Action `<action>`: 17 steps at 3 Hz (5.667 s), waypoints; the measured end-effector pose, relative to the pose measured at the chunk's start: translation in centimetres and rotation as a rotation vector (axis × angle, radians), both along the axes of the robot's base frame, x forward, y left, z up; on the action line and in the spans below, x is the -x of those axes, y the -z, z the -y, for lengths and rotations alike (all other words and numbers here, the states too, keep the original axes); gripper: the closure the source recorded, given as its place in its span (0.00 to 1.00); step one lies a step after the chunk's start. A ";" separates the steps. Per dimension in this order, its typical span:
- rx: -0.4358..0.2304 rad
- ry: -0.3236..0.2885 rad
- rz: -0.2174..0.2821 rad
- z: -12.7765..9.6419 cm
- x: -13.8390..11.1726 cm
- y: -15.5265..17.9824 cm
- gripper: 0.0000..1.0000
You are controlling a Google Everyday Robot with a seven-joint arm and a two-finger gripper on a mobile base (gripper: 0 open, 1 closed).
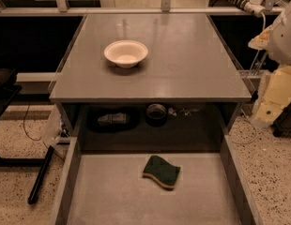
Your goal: Pick sponge from top drawer and place on counter
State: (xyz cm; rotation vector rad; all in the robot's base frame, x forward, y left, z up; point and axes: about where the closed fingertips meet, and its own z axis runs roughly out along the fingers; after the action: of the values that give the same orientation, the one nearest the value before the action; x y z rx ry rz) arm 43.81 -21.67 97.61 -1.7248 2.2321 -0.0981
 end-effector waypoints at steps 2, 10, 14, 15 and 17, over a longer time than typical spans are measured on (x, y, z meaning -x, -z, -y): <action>0.006 -0.003 0.010 0.0 0.1 1.3 0.00; -0.419 -0.014 -0.033 -12.7 2.3 30.5 0.00; -0.416 0.053 0.039 -13.7 -0.4 38.4 0.18; -0.416 0.053 0.039 -13.7 -0.4 38.4 0.41; -0.416 0.053 0.039 -13.7 -0.4 38.4 0.88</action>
Offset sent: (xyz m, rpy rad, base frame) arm -0.0031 -0.0002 -0.0396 -0.0163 -0.0048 0.0077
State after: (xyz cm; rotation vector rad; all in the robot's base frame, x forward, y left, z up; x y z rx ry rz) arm 44.25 -7.98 59.21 -1.4273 2.0853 0.2977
